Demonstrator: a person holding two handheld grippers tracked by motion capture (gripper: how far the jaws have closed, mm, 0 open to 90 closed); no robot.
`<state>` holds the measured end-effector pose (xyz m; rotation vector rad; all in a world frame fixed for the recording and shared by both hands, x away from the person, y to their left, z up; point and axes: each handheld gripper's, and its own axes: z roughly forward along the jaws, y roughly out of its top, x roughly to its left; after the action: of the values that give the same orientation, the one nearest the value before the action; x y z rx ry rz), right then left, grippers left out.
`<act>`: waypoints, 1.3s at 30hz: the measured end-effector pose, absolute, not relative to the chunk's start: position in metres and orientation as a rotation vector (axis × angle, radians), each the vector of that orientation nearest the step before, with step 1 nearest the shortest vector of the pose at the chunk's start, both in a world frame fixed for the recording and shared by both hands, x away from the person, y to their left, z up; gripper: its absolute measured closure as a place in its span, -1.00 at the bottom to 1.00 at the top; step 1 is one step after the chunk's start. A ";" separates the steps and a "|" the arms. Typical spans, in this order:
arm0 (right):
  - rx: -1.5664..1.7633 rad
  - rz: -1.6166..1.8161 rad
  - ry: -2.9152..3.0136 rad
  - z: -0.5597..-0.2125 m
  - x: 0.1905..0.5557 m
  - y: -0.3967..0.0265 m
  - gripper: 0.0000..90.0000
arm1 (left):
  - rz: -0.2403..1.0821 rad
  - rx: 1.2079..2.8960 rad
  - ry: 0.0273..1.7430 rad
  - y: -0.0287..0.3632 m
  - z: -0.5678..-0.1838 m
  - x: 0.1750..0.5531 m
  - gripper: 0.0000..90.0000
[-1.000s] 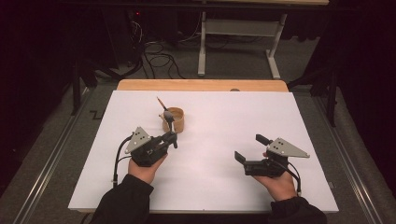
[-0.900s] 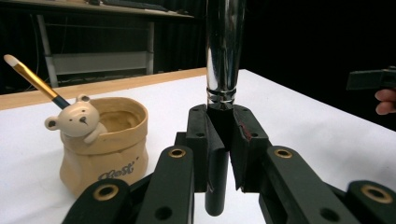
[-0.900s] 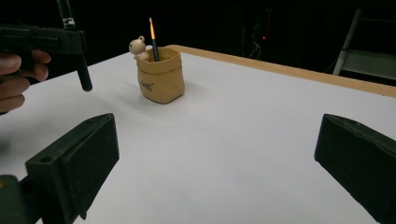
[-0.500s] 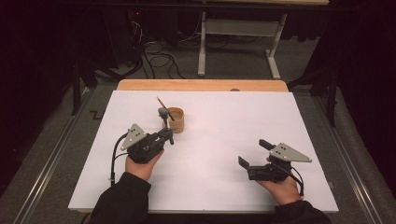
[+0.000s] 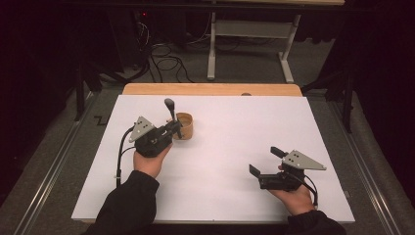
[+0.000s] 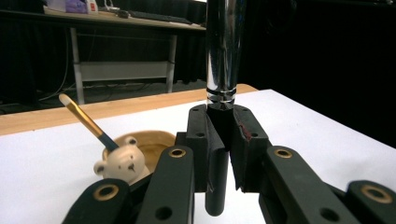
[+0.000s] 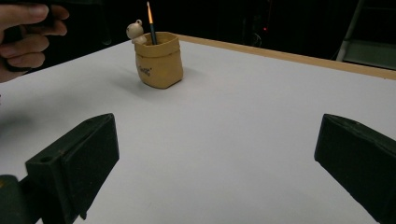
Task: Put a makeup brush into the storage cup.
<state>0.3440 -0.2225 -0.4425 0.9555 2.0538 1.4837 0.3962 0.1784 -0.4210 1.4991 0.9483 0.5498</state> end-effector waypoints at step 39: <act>0.957 1.496 2.062 -0.442 0.342 -0.221 -0.98 | 0.586 1.508 1.063 0.162 -0.419 0.456 0.76</act>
<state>0.3423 -0.2209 -0.4424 0.9569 2.0617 1.4960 0.4563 0.1624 -0.4193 1.5081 1.0628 0.5857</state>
